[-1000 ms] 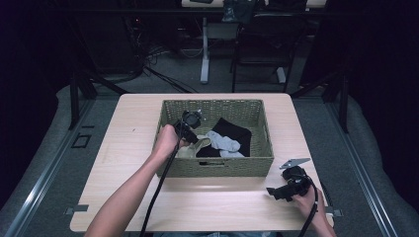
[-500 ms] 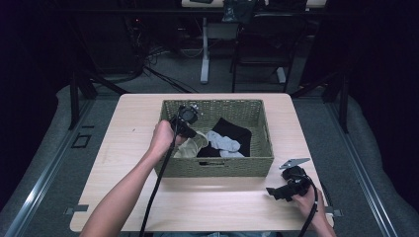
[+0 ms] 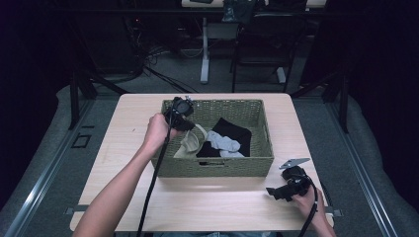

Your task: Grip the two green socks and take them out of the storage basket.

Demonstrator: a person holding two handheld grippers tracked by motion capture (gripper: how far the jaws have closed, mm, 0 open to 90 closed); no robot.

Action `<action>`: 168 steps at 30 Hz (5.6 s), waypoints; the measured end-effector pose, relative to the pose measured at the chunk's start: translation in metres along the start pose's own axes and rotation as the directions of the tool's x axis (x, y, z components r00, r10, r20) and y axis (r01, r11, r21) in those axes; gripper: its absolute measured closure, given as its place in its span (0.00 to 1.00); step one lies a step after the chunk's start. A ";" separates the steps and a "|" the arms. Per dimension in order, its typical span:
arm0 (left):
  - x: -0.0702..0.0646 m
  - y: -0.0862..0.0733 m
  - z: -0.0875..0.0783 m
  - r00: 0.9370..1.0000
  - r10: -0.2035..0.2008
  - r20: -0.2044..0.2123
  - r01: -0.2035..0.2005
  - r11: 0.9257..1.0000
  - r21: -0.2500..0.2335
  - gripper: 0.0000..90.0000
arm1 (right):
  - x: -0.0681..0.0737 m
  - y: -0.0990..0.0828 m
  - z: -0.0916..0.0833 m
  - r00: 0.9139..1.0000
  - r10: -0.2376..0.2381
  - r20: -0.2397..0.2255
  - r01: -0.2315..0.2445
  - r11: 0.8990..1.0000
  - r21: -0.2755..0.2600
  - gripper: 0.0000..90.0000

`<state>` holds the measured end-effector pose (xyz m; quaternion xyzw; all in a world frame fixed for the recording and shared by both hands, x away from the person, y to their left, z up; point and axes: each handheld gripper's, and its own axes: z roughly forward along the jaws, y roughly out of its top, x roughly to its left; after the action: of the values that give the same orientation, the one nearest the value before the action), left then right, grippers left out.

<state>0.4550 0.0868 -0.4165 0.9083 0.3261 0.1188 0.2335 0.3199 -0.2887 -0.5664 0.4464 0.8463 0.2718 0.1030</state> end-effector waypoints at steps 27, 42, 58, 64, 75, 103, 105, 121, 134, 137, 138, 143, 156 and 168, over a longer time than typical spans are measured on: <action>0.017 -0.003 -0.057 0.999 -0.032 -0.021 0.030 0.994 -0.106 0.99 | 0.001 -0.001 0.000 1.000 0.008 0.010 -0.008 1.000 0.006 0.02; 0.036 -0.014 -0.102 0.997 -0.062 -0.056 0.051 0.981 -0.186 0.99 | -0.002 -0.003 -0.002 0.999 0.037 0.014 -0.037 0.999 -0.004 0.02; 0.063 -0.054 -0.146 0.985 -0.148 -0.092 0.119 0.956 -0.267 0.99 | 0.000 -0.003 0.000 0.999 0.033 0.029 -0.033 0.999 -0.004 0.02; 0.072 -0.073 -0.150 0.979 -0.177 -0.106 0.143 0.953 -0.268 0.99 | 0.000 -0.003 0.000 1.000 0.030 0.009 -0.030 1.000 0.004 0.02; 0.091 -0.115 -0.146 0.959 -0.251 -0.135 0.212 0.944 -0.251 0.99 | 0.001 -0.003 0.001 0.999 0.032 0.007 -0.032 0.999 0.002 0.02; 0.125 -0.212 -0.045 0.890 -0.445 -0.100 0.435 0.894 -0.108 0.99 | 0.001 -0.004 -0.001 0.999 0.039 0.018 -0.039 0.999 0.012 0.02; 0.126 -0.217 -0.032 0.885 -0.458 -0.080 0.451 0.888 -0.091 0.99 | 0.001 -0.004 -0.001 0.999 0.035 0.023 -0.036 0.999 0.015 0.02; 0.124 -0.224 -0.024 0.854 -0.518 -0.038 0.516 0.855 -0.051 0.53 | 0.001 -0.005 -0.004 0.999 0.037 0.025 -0.037 0.999 -0.001 0.02; 0.100 -0.171 -0.081 0.893 -0.450 -0.025 0.437 0.878 -0.196 0.12 | -0.001 -0.006 -0.005 0.999 0.047 0.020 -0.047 0.999 -0.005 0.02; 0.095 -0.155 -0.088 0.905 -0.424 0.005 0.415 0.883 -0.219 0.10 | -0.001 -0.007 -0.005 0.999 0.050 0.012 -0.050 0.999 -0.003 0.02; 0.093 -0.146 -0.090 0.912 -0.411 0.002 0.401 0.888 -0.224 0.07 | -0.002 -0.008 -0.005 0.998 0.055 0.011 -0.055 0.998 -0.006 0.02; 0.087 -0.121 -0.094 0.926 -0.378 -0.005 0.365 0.899 -0.240 0.04 | -0.003 -0.008 -0.006 0.998 0.052 0.021 -0.052 0.999 -0.008 0.02; 0.061 -0.057 -0.057 0.961 -0.278 0.015 0.274 0.937 -0.216 0.00 | -0.003 -0.008 -0.007 0.999 0.040 0.017 -0.040 0.999 -0.013 0.02; 0.046 -0.035 -0.016 0.969 -0.244 0.043 0.248 0.952 -0.179 0.00 | -0.002 -0.007 -0.007 0.999 0.031 0.014 -0.031 0.999 -0.013 0.02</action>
<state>0.4649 0.1455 -0.4177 0.8366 0.4219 0.1087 0.3321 0.3132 -0.2959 -0.5642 0.4607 0.8367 0.2757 0.1076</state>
